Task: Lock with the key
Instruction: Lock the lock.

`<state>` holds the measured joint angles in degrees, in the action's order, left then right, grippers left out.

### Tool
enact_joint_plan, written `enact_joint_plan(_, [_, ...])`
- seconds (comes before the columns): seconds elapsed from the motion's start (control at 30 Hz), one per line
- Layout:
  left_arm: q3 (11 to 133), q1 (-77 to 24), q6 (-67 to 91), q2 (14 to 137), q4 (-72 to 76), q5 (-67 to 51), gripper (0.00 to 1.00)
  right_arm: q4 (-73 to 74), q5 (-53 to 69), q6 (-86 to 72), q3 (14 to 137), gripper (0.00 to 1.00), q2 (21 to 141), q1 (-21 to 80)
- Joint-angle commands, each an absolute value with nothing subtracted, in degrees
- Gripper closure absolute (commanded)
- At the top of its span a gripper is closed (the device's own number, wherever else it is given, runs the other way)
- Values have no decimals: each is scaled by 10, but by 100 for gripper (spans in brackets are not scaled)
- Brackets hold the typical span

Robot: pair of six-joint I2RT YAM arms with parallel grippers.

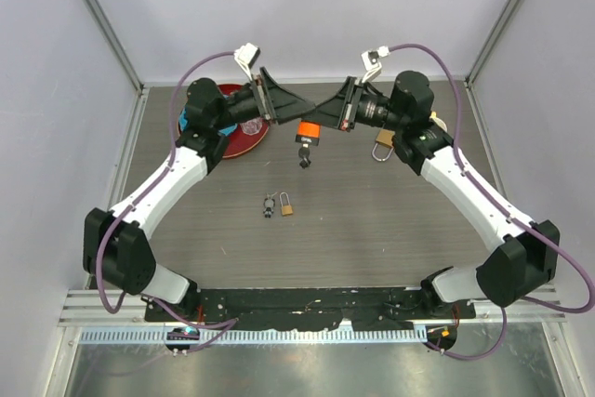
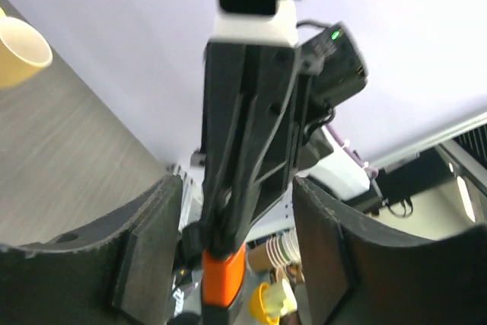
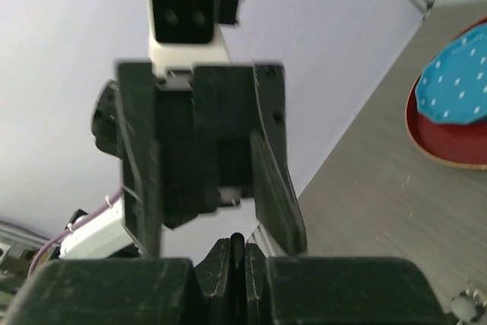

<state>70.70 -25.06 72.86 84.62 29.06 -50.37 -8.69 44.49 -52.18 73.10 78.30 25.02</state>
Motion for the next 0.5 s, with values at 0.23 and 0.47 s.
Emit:
enact_joint_plan(0.23, [675,-222,715,783,336,-475,29,-66,497,-533,806,98,813,236])
enact_joint_plan(0.47, [640,-225,667,749,268,-471,26,-90,497,-554,820,98,831,218])
